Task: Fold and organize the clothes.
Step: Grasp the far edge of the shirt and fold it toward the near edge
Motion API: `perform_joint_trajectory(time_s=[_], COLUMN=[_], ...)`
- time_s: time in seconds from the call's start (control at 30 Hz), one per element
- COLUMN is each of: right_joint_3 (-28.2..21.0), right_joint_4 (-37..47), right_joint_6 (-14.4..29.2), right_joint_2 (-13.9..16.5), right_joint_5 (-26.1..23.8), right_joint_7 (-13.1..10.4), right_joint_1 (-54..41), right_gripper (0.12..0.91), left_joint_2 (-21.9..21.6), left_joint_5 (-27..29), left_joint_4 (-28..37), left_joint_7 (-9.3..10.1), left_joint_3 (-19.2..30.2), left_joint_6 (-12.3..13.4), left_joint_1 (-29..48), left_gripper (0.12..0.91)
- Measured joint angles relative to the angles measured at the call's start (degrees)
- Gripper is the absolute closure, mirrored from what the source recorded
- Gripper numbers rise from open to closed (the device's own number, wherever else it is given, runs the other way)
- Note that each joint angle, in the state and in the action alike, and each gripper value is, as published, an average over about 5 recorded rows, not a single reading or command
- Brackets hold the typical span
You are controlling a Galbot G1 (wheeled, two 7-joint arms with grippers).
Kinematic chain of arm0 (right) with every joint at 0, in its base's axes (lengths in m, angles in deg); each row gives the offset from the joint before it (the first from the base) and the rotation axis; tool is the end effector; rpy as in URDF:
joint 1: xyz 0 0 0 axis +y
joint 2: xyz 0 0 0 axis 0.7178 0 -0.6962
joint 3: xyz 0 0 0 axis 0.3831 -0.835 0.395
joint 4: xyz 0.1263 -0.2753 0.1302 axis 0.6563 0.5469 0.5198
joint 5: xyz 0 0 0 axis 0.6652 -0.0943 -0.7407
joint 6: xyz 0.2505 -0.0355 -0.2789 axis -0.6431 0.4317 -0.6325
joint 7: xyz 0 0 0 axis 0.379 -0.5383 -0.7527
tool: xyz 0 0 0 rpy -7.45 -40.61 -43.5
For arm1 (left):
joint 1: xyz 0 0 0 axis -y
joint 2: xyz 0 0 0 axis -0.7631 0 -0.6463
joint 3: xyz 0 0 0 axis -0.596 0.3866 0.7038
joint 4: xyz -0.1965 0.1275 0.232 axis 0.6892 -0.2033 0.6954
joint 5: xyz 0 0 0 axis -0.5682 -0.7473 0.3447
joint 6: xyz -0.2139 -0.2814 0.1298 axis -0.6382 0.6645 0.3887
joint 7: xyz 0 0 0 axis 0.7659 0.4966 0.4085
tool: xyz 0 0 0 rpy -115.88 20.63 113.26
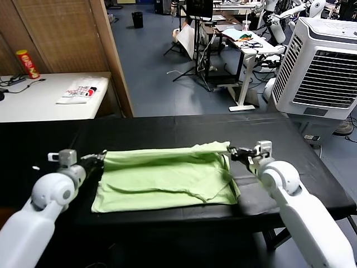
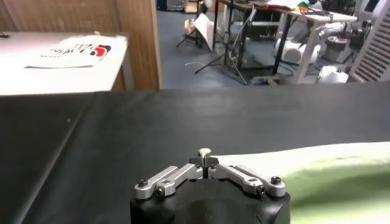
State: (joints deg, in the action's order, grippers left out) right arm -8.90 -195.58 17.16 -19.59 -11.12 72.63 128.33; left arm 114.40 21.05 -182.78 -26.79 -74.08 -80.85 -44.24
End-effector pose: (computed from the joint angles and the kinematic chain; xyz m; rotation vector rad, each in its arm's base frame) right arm 0.3726 -0.0539 -0.1797 0.4001 -2.5730 0.0120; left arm 0.3418 0.1232 -0.1858 -0.0886 -2.5890 -0.0185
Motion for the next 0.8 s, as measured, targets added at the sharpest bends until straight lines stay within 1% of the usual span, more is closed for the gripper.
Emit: perform_joint_trajectory(time_s=[0.1, 0.27, 0.5, 0.8], right_joint_3=[0.55, 1.25, 1.03, 0.83], right_joint_4=[-2.44, -5.19, -6.28, -6.55], right_joint_6=[0.0, 0.0, 0.01, 0.01], right_joint_2=[0.95, 2.27, 2.62, 2.24], right_joint_5=[-0.1, -0.39, -1.27, -2.45], right_joint_7=[-0.46, -0.52, -0.07, 0.64], right_joint_1=[1.9, 5.23, 8.36, 10.69], right_gripper=[0.9, 0.9, 0.9, 0.9], left_joint_2=[0.06, 0.52, 1.11, 2.27], left_joint_5=[0.21, 0.85, 1.87, 3.61], left_joint_4=[-2.19, -5.15, -7.65, -8.81], left_joint_7=[0.71, 1.59, 1.64, 1.52], left_joint_3=[-1.04, -2.99, -5.32, -6.17], left_joint_6=[-0.22, -0.43, -0.57, -0.5], left_joint_1=[-2.63, -6.65, -11.45, -14.68], left_gripper=[0.901, 0.901, 0.901, 0.901])
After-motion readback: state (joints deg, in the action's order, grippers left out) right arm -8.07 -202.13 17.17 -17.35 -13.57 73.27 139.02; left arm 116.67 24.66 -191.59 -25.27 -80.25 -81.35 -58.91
